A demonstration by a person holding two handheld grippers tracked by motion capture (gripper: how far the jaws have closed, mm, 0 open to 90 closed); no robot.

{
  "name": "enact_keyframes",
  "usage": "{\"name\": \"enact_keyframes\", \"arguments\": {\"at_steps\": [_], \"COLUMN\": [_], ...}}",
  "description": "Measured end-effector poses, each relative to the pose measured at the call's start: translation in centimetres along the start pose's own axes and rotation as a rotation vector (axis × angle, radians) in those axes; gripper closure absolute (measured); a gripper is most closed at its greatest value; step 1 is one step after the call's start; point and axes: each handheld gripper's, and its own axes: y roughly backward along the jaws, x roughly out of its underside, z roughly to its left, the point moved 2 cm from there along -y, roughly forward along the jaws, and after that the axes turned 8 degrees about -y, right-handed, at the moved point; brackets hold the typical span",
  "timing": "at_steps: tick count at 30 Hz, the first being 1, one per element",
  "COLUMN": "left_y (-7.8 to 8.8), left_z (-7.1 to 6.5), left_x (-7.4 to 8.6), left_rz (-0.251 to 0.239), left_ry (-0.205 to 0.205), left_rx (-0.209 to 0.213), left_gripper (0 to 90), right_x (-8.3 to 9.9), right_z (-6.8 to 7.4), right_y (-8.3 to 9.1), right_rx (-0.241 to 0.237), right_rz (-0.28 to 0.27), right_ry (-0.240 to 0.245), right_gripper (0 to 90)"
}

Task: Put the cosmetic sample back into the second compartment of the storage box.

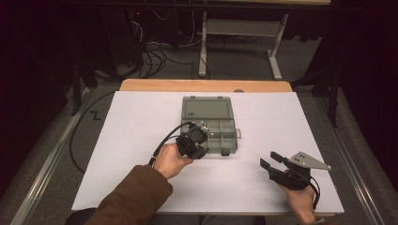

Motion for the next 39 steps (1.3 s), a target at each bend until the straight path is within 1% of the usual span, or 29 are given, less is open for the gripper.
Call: {"name": "enact_keyframes", "arguments": {"at_steps": [3, 4, 5, 10, 12, 17, 22, 23, 24, 26, 29, 31, 34, 35, 36, 39], "left_y": [0.1, 0.1, 0.2, 0.3, 0.5, 0.5, -0.3, -0.3, -0.6, -0.6, -1.0, -1.1, -1.4, -1.4, -1.6, -1.8], "left_z": [0.6, 1.2, 1.4, 2.3, 2.8, 3.2, 4.1, 4.1, 4.4, 4.5, 5.1, 5.3, 6.0, 6.0, 6.3, 6.6], "left_x": [-0.3, -0.5, -0.6, -1.2, -1.7, -2.3, -2.6, -2.6, -2.6, -2.6, -2.8, -2.9, -3.3, -3.3, -3.5, -3.8], "left_rz": [-0.002, -0.008, -0.014, -0.02, -0.025, -0.027, -0.015, -0.015, -0.014, -0.012, -0.016, -0.014, -0.012, -0.012, -0.014, -0.017], "left_ry": [0.009, 0.023, 0.032, 0.04, 0.043, 0.046, 0.065, 0.065, 0.074, 0.077, 0.095, 0.097, 0.109, 0.109, 0.118, 0.128], "left_rx": [-0.013, -0.02, -0.018, -0.027, -0.036, -0.046, -0.047, -0.047, -0.046, -0.048, -0.053, -0.054, -0.058, -0.058, -0.057, -0.063], "left_gripper": [80.7, 80.7, 80.7, 80.8, 80.8, 80.8, 80.8, 80.8, 80.8, 80.7, 80.7, 80.7, 80.8, 80.7, 80.7, 80.7], "right_x": [0.0, 0.0, 0.0, 0.1, 0.1, 0.1, 0.1, 0.1, 0.1, 0.1, 0.1, 0.1, 0.2, 0.2, 0.2, 0.2], "right_z": [-0.1, -0.1, -0.1, 0.0, 0.0, 0.1, 0.0, 0.0, 0.0, 0.0, 0.0, 0.0, 0.0, 0.0, -0.1, -0.1], "right_y": [0.1, 0.1, 0.2, 0.3, 0.4, 0.5, 0.4, 0.4, 0.5, 0.5, 0.5, 0.5, 0.6, 0.6, 0.6, 0.6], "right_rx": [0.003, 0.004, 0.005, 0.007, 0.011, 0.012, 0.01, 0.01, 0.011, 0.01, 0.009, 0.01, 0.011, 0.011, 0.01, 0.01], "right_rz": [-0.004, -0.007, -0.009, -0.01, -0.01, -0.02, -0.02, -0.02, -0.021, -0.022, -0.023, -0.023, -0.022, -0.022, -0.023, -0.024], "right_ry": [-0.001, -0.001, -0.001, -0.002, -0.001, 0.003, 0.003, 0.003, 0.002, 0.002, 0.004, 0.003, 0.001, 0.001, 0.001, 0.0], "right_gripper": [46.5, 46.5, 46.5, 46.5, 46.5, 46.5, 46.5, 46.5, 46.5, 46.5, 46.4, 46.4, 46.4, 46.4, 46.4, 46.4]}}
